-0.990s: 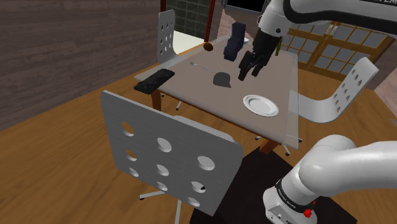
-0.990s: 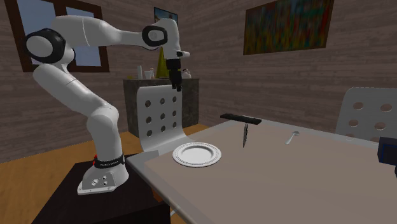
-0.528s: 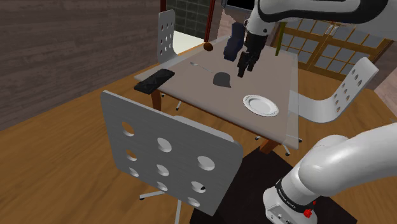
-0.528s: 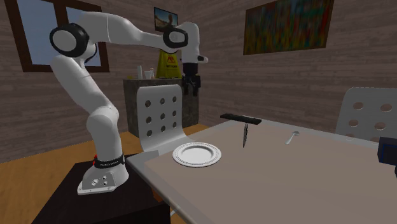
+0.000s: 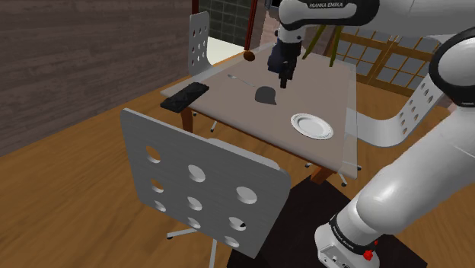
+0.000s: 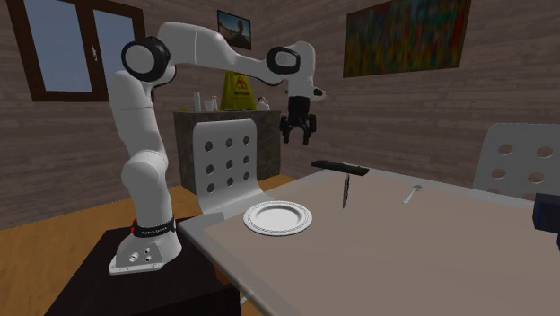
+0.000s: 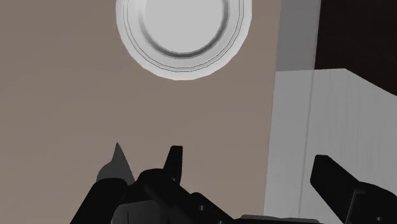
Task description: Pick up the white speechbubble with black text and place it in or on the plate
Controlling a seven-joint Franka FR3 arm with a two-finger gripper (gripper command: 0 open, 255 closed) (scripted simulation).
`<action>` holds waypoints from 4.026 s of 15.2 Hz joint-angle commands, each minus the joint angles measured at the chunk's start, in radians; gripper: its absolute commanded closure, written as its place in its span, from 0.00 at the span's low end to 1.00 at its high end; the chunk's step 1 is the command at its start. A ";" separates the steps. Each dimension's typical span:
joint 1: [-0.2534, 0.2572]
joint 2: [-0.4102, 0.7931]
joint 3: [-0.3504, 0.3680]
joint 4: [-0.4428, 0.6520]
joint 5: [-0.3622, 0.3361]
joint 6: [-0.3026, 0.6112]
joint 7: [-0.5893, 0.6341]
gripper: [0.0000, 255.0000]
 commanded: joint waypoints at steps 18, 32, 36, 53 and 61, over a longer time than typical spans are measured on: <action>-0.040 0.773 -0.020 0.831 -0.195 -0.177 -0.455 0.00; -0.049 0.733 -0.021 0.711 -0.200 -0.098 -0.438 1.00; -0.049 0.733 -0.021 0.711 -0.200 -0.097 -0.438 1.00; -0.051 0.787 -0.032 0.970 -0.199 -0.287 -0.518 1.00; -0.044 0.533 -0.036 0.636 -0.229 -0.203 -0.504 1.00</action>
